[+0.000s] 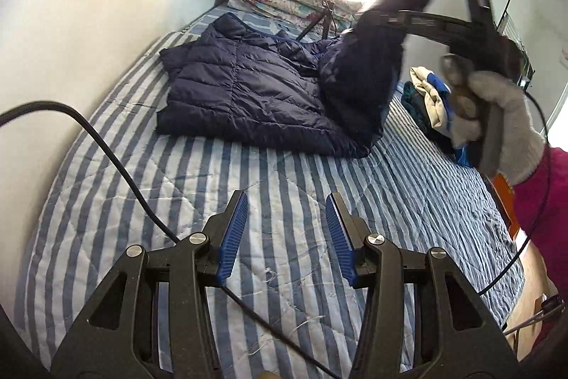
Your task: Fold large clothes
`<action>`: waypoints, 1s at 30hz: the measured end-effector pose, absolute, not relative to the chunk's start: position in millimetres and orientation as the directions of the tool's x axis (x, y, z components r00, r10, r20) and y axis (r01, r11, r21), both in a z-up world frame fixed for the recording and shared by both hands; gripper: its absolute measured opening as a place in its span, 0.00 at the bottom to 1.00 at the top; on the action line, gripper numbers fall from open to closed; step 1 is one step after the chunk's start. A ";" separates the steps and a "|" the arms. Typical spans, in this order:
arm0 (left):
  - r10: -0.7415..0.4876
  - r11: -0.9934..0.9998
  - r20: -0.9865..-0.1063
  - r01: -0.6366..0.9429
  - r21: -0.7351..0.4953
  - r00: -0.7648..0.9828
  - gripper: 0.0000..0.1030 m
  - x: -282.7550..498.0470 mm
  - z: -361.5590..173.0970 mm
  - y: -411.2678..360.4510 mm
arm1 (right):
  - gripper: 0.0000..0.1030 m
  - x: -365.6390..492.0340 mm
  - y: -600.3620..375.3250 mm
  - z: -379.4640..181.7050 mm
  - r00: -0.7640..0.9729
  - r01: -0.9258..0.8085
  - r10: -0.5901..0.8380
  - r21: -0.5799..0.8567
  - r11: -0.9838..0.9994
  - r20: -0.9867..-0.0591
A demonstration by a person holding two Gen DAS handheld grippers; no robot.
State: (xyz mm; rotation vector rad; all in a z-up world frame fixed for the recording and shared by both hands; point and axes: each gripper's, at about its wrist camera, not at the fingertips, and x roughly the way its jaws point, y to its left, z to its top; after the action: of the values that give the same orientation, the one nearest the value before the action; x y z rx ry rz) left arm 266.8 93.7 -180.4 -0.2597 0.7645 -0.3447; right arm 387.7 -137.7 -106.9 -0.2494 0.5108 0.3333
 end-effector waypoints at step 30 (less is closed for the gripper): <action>-0.304 0.933 -0.571 0.118 -0.339 0.763 0.46 287.3 -150.4 144.2 | 0.32 385.2 -100.6 -175.3 0.461 -0.630 0.624 0.262 0.731 -0.631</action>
State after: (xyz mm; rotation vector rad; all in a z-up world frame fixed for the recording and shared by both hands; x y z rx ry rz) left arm 287.3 144.2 -150.4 -0.2928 0.6661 -0.2329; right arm 385.2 -100.6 -175.3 -0.0087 0.7723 0.7714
